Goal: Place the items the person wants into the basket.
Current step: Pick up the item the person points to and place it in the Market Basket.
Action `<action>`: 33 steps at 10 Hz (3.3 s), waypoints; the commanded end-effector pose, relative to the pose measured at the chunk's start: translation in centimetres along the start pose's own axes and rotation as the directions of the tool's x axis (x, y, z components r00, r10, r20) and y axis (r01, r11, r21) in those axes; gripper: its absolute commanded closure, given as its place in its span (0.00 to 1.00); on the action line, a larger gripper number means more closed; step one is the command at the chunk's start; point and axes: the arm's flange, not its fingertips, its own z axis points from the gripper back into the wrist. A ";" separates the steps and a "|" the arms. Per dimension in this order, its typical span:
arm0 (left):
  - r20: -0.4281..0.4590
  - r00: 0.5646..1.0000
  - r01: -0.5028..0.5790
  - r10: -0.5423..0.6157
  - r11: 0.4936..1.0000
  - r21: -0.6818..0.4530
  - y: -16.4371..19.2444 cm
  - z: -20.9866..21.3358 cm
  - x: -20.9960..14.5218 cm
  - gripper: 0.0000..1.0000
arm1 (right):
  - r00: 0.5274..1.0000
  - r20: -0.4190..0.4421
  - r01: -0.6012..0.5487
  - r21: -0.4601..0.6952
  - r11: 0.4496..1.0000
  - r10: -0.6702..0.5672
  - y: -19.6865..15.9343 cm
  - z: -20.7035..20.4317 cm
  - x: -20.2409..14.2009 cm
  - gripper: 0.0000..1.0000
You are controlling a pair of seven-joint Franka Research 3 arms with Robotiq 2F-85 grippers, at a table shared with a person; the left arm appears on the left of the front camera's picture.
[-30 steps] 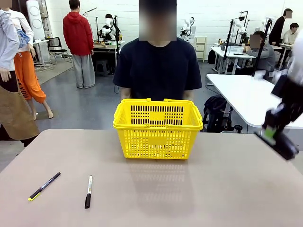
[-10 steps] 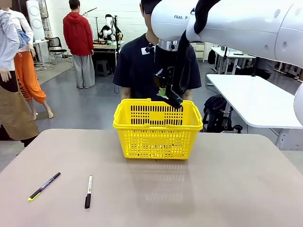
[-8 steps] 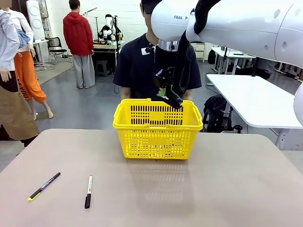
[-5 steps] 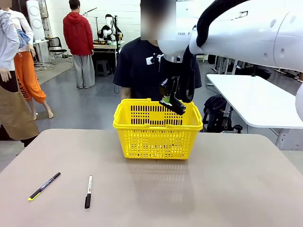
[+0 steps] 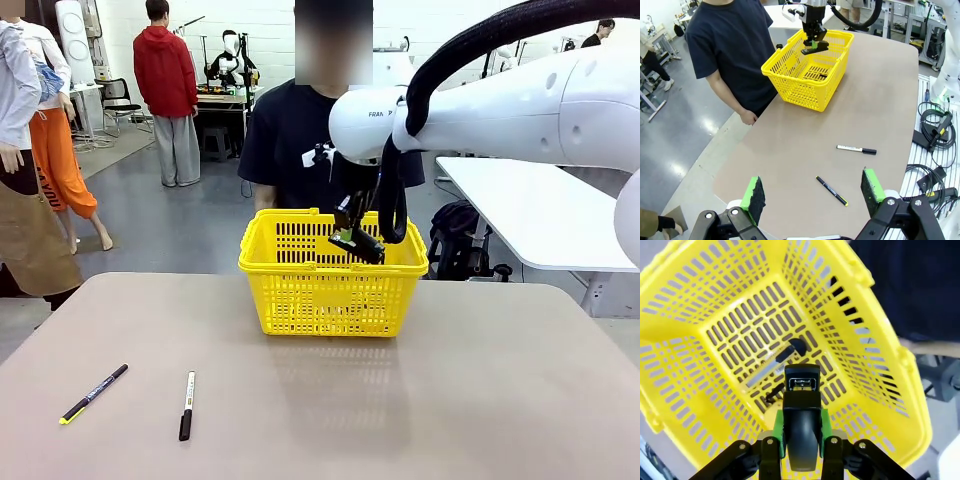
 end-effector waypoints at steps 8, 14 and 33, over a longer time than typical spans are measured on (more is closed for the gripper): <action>0.013 1.000 0.015 -0.015 1.000 -0.003 0.0 0.1 -0.2 0.00 | 0.996 -0.061 -0.057 0.160 0.985 0.068 -0.8 -3.2 1.1 0.09; 0.013 1.000 0.015 -0.015 1.000 -0.003 0.0 0.1 -0.2 0.00 | 0.993 -0.064 0.107 0.137 0.985 -0.099 2.3 3.1 -3.3 0.00; 0.013 1.000 0.015 -0.015 1.000 -0.003 0.0 0.1 -0.2 0.00 | 0.854 0.023 0.520 -0.020 0.854 -0.519 10.3 17.3 -42.6 0.00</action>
